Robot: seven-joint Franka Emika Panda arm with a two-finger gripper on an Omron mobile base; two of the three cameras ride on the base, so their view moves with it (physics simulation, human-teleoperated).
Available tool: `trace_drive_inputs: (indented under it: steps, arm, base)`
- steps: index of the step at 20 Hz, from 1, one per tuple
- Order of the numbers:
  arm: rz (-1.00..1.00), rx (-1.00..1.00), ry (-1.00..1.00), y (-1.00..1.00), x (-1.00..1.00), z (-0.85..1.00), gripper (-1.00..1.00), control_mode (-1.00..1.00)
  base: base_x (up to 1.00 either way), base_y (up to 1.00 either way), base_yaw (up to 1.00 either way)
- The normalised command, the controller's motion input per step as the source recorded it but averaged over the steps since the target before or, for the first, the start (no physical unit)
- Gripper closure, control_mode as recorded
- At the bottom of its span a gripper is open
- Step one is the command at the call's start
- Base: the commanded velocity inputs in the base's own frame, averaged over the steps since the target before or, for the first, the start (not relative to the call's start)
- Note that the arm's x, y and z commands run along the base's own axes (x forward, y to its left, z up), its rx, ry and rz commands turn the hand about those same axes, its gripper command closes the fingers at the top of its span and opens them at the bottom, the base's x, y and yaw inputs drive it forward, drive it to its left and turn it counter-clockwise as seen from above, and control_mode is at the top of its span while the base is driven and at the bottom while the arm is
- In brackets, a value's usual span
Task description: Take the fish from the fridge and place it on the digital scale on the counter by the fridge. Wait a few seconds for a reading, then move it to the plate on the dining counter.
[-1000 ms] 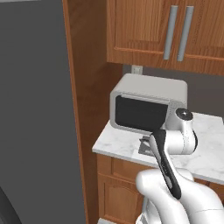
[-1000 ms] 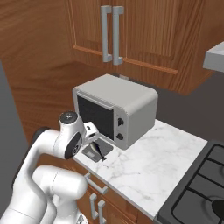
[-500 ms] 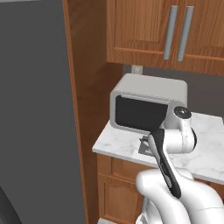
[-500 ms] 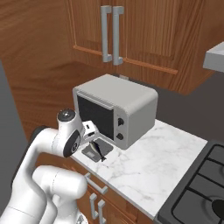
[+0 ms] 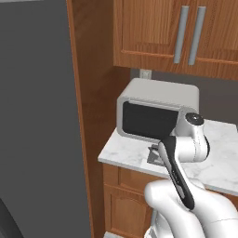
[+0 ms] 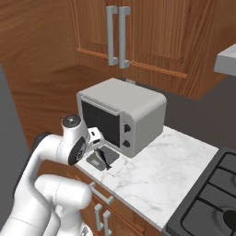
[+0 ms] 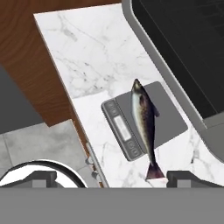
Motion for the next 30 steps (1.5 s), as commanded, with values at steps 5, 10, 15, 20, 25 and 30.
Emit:
trace_drive_inputs:
  steps: [5,10,15,20,25,30]
  arm:
    - [0.00,0.02,0.02,0.00,0.00,0.00,-1.00,-1.00]
    - [0.00,0.00,0.01,0.00,0.00,0.00,-1.00,-1.00]
    - [0.00,0.00,0.01,0.00,0.00,0.00,-1.00,-1.00]
    - [0.00,0.00,0.00,0.00,0.00,0.00,-1.00,-1.00]
    - [0.00,0.00,0.01,0.00,0.02,0.00,-1.00,-1.00]
    - [-0.02,0.00,0.03,0.00,0.06,0.00,-1.00,-1.00]
  base:
    - [0.00,0.00,0.00]
    - [0.00,0.00,0.00]
    - [0.00,0.00,0.00]
    - [0.00,0.00,0.00]
    - [0.00,0.00,0.00]
    - [0.00,0.00,0.00]
